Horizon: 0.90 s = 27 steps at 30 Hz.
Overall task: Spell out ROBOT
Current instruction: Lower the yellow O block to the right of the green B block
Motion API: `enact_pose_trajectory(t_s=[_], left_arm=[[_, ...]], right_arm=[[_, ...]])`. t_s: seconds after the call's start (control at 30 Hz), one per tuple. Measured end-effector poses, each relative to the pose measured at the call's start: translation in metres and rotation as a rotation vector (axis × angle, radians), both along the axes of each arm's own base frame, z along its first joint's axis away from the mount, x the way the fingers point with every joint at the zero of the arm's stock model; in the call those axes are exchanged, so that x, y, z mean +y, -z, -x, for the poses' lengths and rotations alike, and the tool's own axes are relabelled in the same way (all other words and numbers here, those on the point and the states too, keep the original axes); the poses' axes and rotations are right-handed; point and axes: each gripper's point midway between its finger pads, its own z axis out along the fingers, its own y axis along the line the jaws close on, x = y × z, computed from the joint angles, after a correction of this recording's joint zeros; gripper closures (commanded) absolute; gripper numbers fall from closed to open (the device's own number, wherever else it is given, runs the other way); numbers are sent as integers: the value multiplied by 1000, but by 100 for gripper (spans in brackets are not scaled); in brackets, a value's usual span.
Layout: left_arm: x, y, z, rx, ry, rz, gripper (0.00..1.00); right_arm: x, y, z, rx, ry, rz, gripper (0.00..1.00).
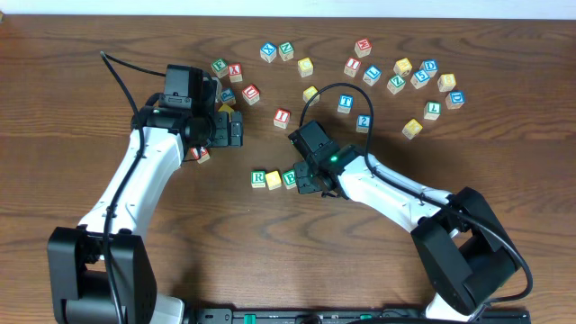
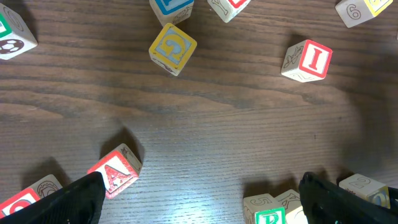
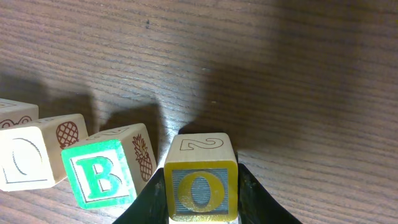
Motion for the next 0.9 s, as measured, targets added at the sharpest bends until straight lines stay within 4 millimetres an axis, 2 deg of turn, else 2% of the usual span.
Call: enact_pose_trajectory(t_s=[0.4, 0.9], left_arm=[[0, 0, 0, 0, 0, 0, 2], [0, 0, 0, 0, 0, 0, 2]], right_arm=[[2, -1, -1, 0, 11, -16, 66], [2, -1, -1, 0, 15, -17, 65]])
